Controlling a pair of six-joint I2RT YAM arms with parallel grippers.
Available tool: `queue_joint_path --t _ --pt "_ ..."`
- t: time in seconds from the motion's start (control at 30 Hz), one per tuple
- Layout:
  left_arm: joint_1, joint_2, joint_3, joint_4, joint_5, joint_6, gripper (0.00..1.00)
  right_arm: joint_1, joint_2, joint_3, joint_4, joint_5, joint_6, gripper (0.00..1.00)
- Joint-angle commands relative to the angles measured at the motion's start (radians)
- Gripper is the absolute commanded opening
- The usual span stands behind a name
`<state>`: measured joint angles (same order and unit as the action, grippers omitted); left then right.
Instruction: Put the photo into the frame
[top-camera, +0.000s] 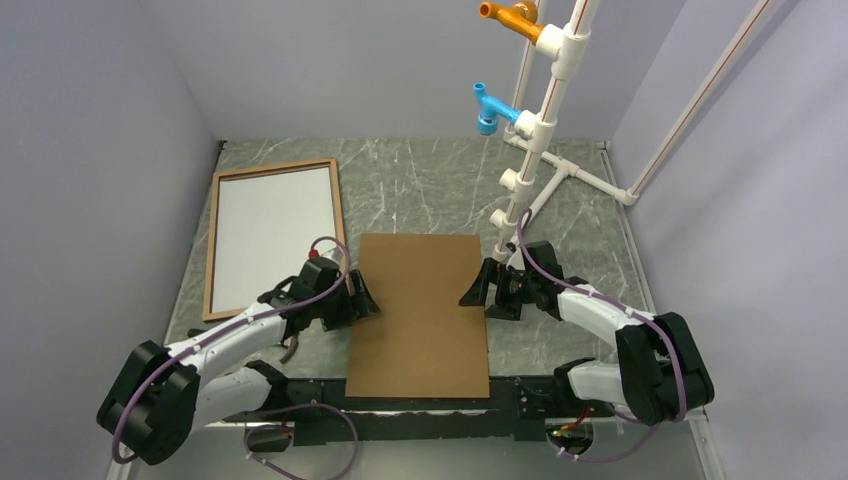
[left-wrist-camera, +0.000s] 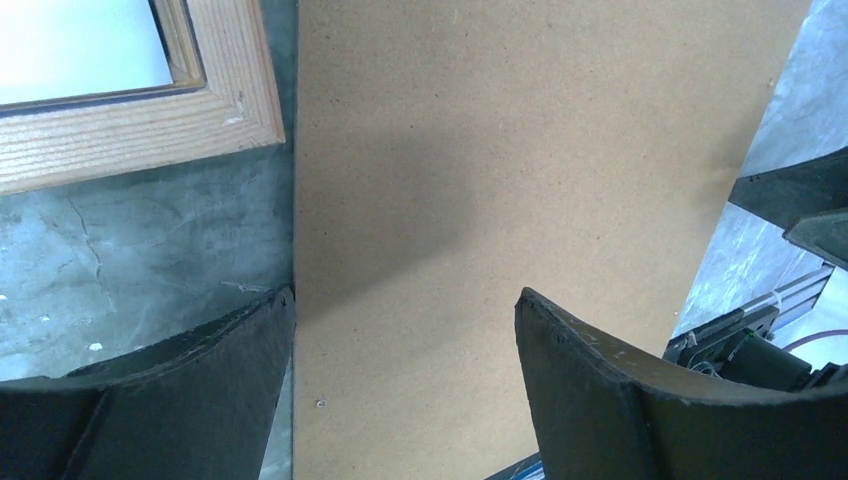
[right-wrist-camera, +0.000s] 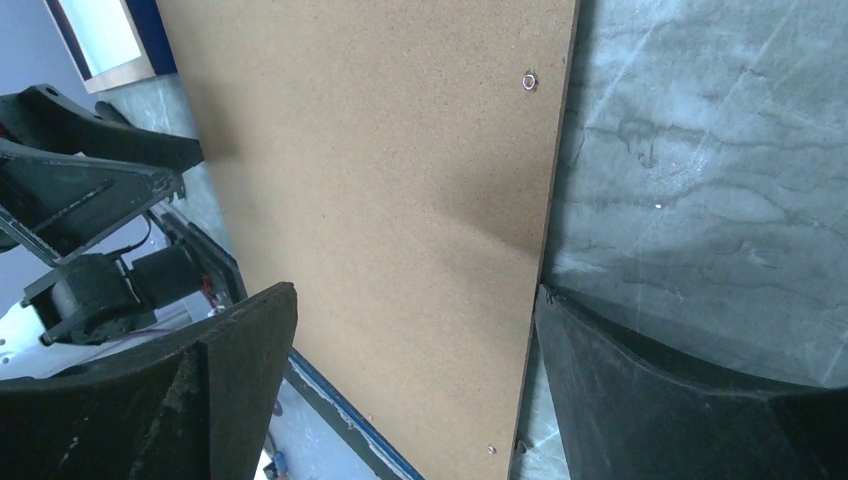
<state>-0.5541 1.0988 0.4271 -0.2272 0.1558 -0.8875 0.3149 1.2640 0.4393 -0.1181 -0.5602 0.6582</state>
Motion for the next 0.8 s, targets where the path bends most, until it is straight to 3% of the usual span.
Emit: queue_joint_path --t 0.0,0.3,0.63,0.77 --pt "-0.021 -0.087 -0.022 0.063 0.108 0.012 0.83 0.021 0.053 -0.065 -0.007 0.021 -0.021 0.91" --pt "-0.05 -0.345 0.072 -0.048 0.162 0.001 0.83 0.019 0.056 -0.072 0.019 -0.005 -0.017 0.91" --pt "-0.151 -0.312 0.093 0.149 0.21 -0.048 0.82 0.018 0.063 -0.089 0.048 -0.028 -0.009 0.9" --pt "-0.187 -0.33 0.131 0.121 0.172 -0.04 0.82 0.017 0.062 -0.09 0.045 -0.031 -0.014 0.9"
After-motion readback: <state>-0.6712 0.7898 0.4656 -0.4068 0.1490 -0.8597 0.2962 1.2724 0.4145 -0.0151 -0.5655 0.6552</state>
